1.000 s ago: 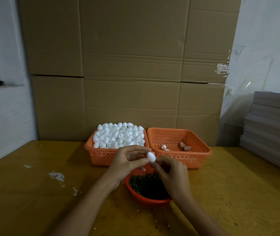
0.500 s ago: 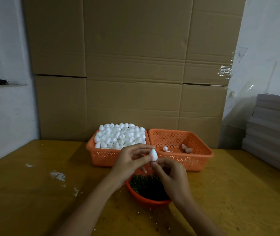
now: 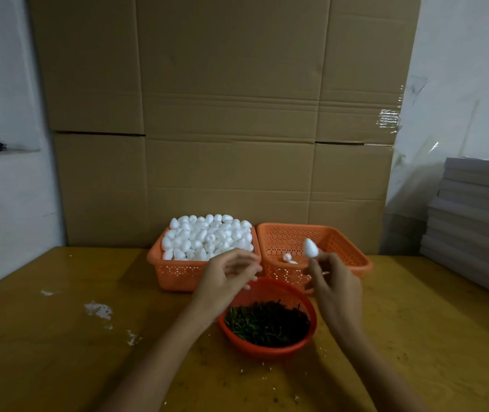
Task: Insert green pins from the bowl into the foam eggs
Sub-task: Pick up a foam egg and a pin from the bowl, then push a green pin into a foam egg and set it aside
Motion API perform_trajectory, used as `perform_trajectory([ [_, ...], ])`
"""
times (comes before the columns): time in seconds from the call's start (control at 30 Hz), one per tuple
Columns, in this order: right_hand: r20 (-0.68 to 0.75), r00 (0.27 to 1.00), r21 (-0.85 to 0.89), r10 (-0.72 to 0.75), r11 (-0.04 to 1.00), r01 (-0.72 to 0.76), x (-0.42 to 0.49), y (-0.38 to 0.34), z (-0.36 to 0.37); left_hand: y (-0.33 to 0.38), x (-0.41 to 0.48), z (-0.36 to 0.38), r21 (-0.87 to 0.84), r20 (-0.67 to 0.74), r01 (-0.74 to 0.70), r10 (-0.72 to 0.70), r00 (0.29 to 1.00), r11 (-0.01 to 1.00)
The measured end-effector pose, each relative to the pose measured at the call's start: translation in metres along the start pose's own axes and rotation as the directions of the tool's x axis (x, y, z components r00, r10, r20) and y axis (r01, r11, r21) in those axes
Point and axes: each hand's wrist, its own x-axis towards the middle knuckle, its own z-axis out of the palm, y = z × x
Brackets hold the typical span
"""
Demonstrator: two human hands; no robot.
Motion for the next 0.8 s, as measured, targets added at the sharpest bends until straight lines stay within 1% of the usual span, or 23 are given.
perform_trajectory([
  [0.07, -0.044, 0.997, -0.101, 0.057, 0.993, -0.061, 0.012, 0.015, -0.01, -0.007, -0.001, -0.002, 0.213, 0.108, -0.039, 0.017, 0.994, 0.976],
  [0.13, -0.053, 0.995, -0.187, 0.089, 0.978, -0.098, 0.019, 0.027, -0.016, -0.01, -0.004, -0.001, 0.398, 0.247, -0.111, 0.01, 0.969, 0.91],
  [0.2, -0.044, 0.994, -0.247, 0.098, 0.963, -0.106, 0.024, 0.032, -0.016, -0.011, -0.007, 0.001, 0.486, 0.339, -0.159, -0.019, 0.94, 0.859],
  [0.27, -0.032, 0.994, -0.276, 0.101, 0.955, -0.106, 0.026, 0.034, -0.015, -0.011, -0.008, 0.003, 0.506, 0.372, -0.165, -0.042, 0.927, 0.846],
  [0.5, -0.006, 0.987, -0.288, 0.162, 0.945, -0.157, 0.036, 0.036, -0.013, -0.01, -0.007, 0.0, 0.503, 0.372, -0.148, -0.059, 0.926, 0.852],
  [0.67, -0.033, 0.991, -0.299, 0.128, 0.945, -0.132, 0.037, 0.035, -0.011, -0.011, -0.006, 0.0, 0.496, 0.348, -0.144, -0.045, 0.936, 0.856],
  [0.8, -0.036, 0.991, -0.256, 0.131, 0.957, -0.135, 0.034, 0.036, -0.009, -0.012, -0.007, 0.0, 0.506, 0.346, -0.142, -0.05, 0.937, 0.851],
])
